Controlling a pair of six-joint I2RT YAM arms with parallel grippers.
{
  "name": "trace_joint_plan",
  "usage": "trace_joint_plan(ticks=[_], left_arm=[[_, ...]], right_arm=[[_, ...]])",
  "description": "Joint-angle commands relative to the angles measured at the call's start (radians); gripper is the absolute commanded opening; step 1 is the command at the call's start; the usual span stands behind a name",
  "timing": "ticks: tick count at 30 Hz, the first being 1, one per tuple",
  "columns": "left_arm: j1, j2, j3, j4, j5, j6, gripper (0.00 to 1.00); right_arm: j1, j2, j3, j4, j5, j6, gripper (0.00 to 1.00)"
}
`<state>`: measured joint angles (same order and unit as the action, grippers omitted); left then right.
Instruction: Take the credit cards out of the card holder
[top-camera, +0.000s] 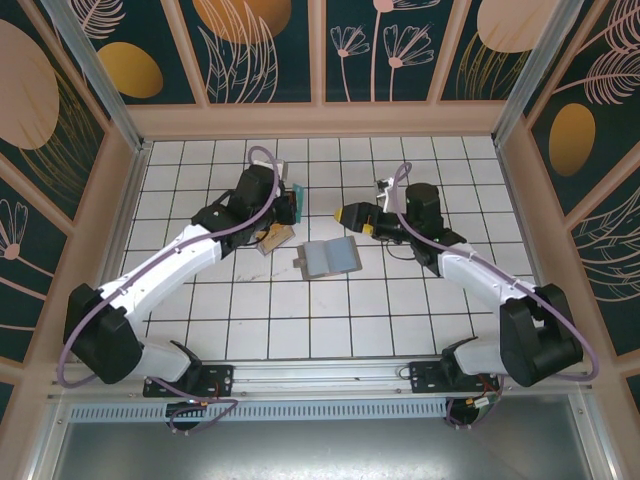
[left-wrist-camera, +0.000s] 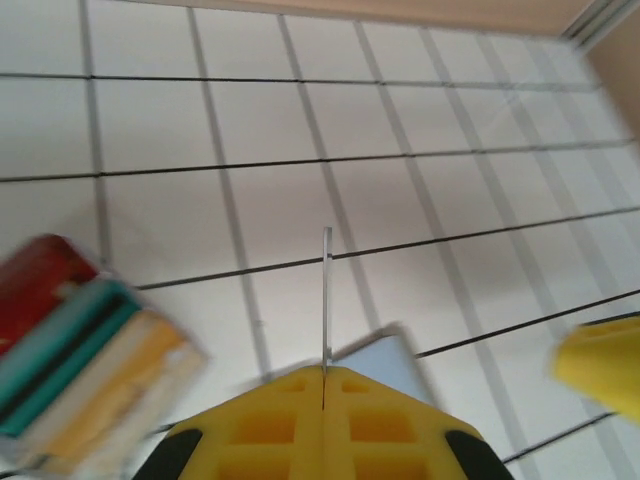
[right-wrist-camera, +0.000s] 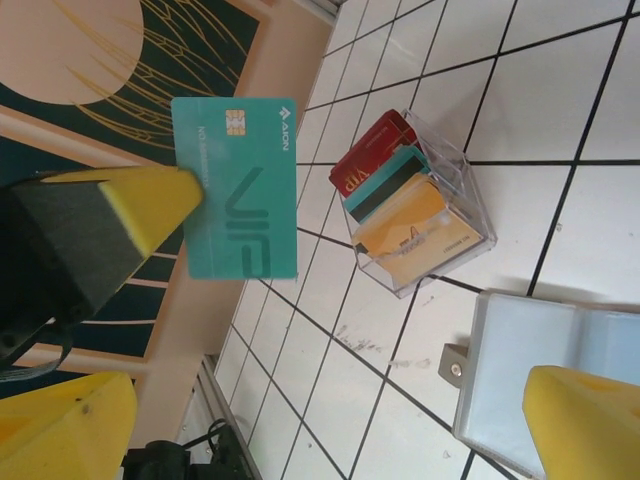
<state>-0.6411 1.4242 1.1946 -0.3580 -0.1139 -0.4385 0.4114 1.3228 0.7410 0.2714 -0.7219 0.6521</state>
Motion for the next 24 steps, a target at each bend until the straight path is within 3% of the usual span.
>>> trace_joint_plan(ticks=[1,6,13,24], left_arm=[[0.007,0.031,0.033,-0.163,-0.164,0.308,0.0],[0.01,0.065,0.044,-0.148,-0.257,0.524,0.0],[0.045,0.151,0.062,-0.117,-0.284,0.721,0.0],[0.075,0.265,0.065,-0.105,-0.24,0.801,0.0]], right_arm=[[-0.003,-0.043,-0.024,-0.01,0.022,-0.031,0.99],[-0.003,-0.072,-0.038,-0.017,0.038,-0.037,0.99],[-0.003,-0.076,-0.04,-0.021,0.042,-0.042,0.99],[-0.01,-0.056,-0.033,-0.038,0.052,-0.051,0.99]])
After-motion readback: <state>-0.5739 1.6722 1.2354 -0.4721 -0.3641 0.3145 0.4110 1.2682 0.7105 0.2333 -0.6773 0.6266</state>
